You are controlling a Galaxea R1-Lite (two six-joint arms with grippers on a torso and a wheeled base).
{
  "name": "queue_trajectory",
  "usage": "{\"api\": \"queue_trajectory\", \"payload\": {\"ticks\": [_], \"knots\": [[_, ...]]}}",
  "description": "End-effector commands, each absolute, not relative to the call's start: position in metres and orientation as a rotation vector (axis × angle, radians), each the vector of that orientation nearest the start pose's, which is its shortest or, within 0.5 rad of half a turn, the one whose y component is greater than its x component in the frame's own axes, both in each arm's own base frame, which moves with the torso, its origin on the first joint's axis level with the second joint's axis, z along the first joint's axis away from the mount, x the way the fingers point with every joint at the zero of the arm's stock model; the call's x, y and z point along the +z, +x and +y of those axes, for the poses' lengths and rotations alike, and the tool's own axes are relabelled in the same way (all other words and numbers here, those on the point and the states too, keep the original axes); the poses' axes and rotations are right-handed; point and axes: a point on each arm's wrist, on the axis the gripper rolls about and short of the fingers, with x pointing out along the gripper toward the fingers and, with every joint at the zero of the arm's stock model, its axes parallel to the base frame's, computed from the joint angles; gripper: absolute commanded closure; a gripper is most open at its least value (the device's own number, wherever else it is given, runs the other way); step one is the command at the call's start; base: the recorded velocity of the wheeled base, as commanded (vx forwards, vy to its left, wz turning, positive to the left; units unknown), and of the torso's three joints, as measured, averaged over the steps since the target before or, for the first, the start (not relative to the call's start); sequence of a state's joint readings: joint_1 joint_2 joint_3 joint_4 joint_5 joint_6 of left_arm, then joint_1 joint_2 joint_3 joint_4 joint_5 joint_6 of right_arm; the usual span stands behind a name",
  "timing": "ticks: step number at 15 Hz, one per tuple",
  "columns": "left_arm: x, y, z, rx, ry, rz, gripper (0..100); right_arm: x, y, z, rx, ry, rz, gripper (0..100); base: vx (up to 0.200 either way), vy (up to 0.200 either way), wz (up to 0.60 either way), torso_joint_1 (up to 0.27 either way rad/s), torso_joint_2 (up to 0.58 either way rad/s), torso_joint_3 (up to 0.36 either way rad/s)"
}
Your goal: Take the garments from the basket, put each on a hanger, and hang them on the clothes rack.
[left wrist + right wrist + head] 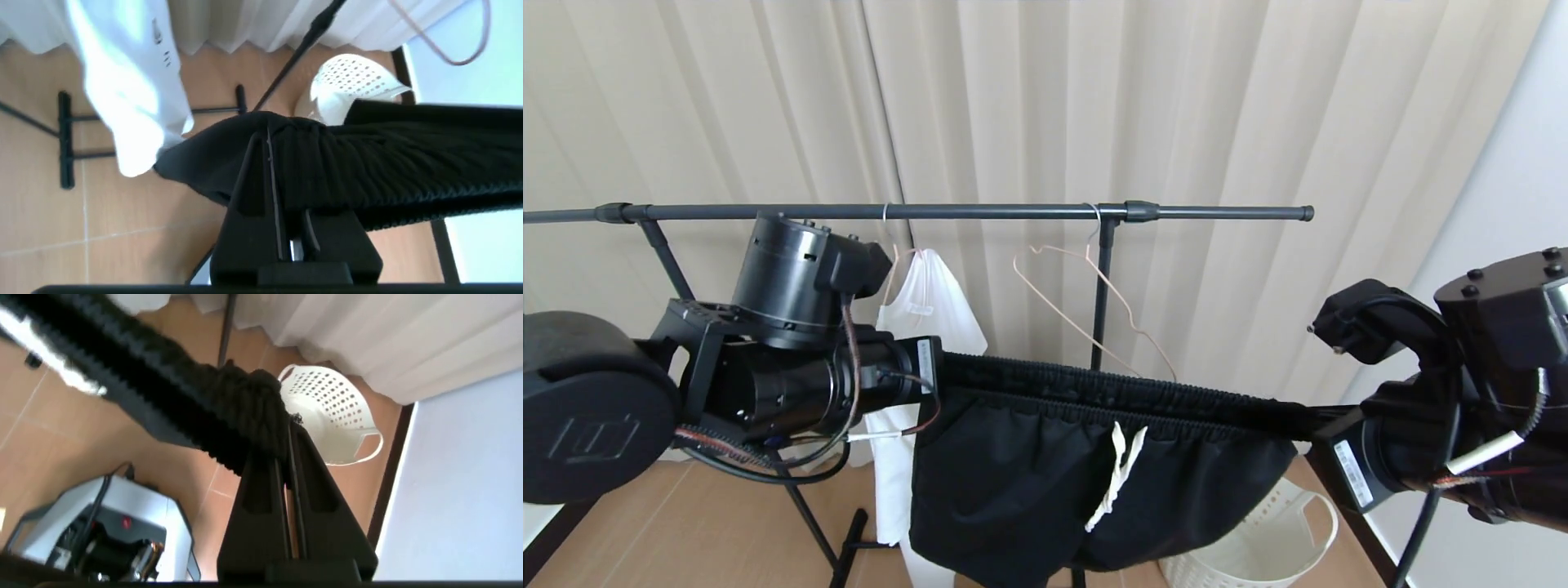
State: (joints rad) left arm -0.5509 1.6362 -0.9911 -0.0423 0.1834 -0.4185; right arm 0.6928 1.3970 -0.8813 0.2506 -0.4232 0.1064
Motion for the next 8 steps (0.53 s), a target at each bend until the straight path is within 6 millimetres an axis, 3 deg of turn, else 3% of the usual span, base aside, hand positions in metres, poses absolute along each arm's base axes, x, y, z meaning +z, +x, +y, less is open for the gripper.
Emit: {"api": "queue_trajectory", "payload": {"ticks": [1, 5, 8], "knots": [[0.202, 0.282, -0.168, -0.246, -0.198, 0.597, 100, 0.212, 0.141, 0.132, 0.325, -0.344, 0.652, 100, 0.000, 0.000, 0.00, 0.000, 0.00, 0.000], [0.223, 0.321, -0.193, -0.280, -0.205, 0.493, 100, 0.208, 0.118, 0.152, 0.469, -0.396, 0.650, 100, 0.000, 0.000, 0.00, 0.000, 0.00, 0.000], [0.224, 0.338, -0.204, -0.290, -0.211, 0.466, 100, 0.205, 0.106, 0.176, 0.540, -0.351, 0.670, 100, 0.000, 0.000, 0.00, 0.000, 0.00, 0.000]]}}
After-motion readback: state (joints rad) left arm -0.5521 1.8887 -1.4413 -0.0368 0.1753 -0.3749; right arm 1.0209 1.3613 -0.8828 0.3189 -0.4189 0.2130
